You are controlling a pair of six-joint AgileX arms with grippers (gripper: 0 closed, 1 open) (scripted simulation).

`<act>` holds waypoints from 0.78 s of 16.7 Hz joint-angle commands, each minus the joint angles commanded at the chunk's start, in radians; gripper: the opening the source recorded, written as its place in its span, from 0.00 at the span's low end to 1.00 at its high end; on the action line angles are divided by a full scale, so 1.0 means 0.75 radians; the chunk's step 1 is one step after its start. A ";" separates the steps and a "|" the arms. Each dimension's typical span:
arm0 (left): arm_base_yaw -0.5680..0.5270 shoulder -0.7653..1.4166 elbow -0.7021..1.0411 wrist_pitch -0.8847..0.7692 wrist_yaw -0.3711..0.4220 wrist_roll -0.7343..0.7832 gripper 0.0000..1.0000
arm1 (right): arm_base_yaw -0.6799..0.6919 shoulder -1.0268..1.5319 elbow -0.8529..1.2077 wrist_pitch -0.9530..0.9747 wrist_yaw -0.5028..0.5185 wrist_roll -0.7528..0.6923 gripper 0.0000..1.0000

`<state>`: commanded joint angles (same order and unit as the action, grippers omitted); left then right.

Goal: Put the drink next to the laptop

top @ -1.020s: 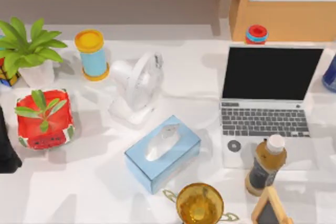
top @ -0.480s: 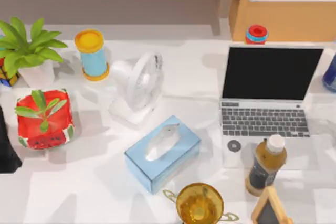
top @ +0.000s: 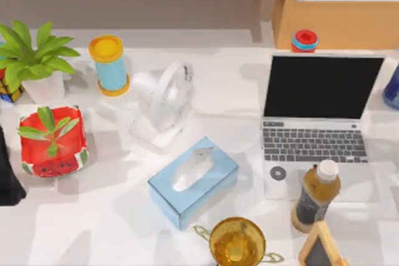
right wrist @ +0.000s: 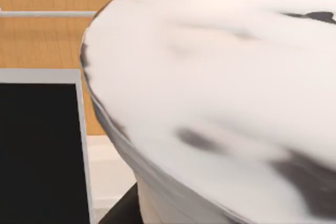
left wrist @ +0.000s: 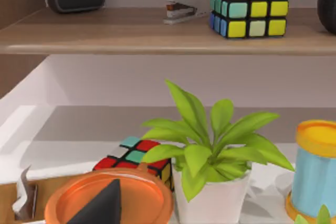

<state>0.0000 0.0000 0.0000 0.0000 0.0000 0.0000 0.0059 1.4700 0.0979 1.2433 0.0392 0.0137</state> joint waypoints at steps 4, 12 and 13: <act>0.000 0.000 0.000 0.000 0.000 0.000 1.00 | 0.002 0.070 -0.042 0.015 0.002 0.002 0.00; 0.000 0.000 0.000 0.000 0.000 0.000 1.00 | 0.002 0.070 -0.042 0.015 0.002 0.002 0.30; 0.000 0.000 0.000 0.000 0.000 0.000 1.00 | 0.002 0.070 -0.042 0.015 0.002 0.002 0.38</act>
<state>0.0000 0.0000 0.0000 0.0000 0.0000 0.0000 0.0073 1.5227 0.0660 1.2544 0.0405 0.0151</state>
